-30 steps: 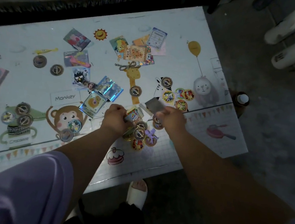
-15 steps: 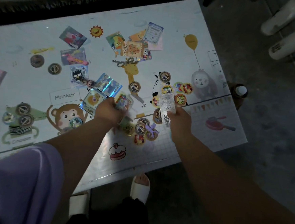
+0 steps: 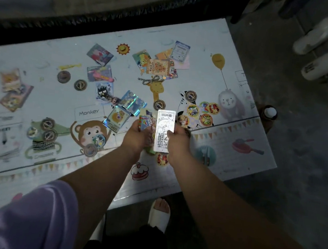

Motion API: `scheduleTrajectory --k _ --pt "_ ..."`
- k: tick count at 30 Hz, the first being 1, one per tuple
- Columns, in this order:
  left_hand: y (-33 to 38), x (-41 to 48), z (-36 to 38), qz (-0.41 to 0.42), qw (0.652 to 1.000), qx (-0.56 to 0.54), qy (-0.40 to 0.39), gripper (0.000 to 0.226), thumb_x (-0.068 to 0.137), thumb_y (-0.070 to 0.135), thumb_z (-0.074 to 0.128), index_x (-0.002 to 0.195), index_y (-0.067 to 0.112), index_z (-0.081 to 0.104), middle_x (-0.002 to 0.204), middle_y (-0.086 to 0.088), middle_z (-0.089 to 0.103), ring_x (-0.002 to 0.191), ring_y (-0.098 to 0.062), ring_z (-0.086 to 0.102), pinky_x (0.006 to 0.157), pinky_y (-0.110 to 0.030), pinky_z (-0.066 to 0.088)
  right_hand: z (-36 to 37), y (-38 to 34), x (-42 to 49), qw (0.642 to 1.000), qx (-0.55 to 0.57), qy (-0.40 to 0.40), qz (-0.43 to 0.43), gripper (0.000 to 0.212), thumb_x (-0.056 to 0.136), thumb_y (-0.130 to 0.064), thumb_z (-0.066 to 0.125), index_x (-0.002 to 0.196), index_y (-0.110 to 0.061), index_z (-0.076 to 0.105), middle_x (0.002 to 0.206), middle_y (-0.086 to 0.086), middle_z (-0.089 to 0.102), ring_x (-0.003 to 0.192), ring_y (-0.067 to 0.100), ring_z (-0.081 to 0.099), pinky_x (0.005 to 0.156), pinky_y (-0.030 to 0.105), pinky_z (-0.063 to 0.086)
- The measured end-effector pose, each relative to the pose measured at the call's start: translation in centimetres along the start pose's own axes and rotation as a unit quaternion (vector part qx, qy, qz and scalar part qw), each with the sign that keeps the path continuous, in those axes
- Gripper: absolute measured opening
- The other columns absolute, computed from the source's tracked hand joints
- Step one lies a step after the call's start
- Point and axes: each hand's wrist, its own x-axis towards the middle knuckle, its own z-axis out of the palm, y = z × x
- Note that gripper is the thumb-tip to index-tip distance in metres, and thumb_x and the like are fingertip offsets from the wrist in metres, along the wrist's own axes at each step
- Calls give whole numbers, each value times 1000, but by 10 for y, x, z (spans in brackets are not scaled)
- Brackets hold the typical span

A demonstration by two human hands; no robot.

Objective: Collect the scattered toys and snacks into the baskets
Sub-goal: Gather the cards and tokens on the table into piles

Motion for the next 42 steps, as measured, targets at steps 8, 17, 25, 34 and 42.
scheduleTrajectory --k 8,17,25,34,42 --pt "23 -7 -21 -21 1000 -14 11 22 92 10 56 113 19 57 104 -8 68 93 -28 66 87 -44 54 14 -17 3 998 15 46 36 19 92 -6 47 84 -13 63 92 15 66 86 30 63 74 36 49" --pt "36 -5 -60 -51 985 -131 101 11 95 13 54 99 23 55 82 -2 62 65 -18 58 65 -28 48 15 -48 6 991 33 103 -79 18 92 3 44 91 -11 56 77 11 57 65 21 51 46 16 45" --pt "23 -4 -72 -117 985 -104 66 21 96 39 48 97 21 58 81 -7 58 67 -21 52 65 -28 44 72 -31 -13 974 -202 -93 -29 28 92 3 44 112 -4 62 79 3 59 67 17 55 59 22 48" --pt "10 3 -116 -136 982 -63 116 13 85 -1 62 76 9 58 77 -15 62 63 -26 59 59 -30 53 112 -12 -5 950 -277 -137 -52 33 87 5 53 115 -9 64 103 8 64 86 20 62 75 25 52" --pt "25 45 -141 -71 981 147 107 25 85 17 64 102 -1 64 102 -25 67 89 -34 64 70 -35 47 118 -53 63 767 -575 -2 -284 39 85 -6 56 124 -5 52 125 17 48 115 33 48 91 34 43"
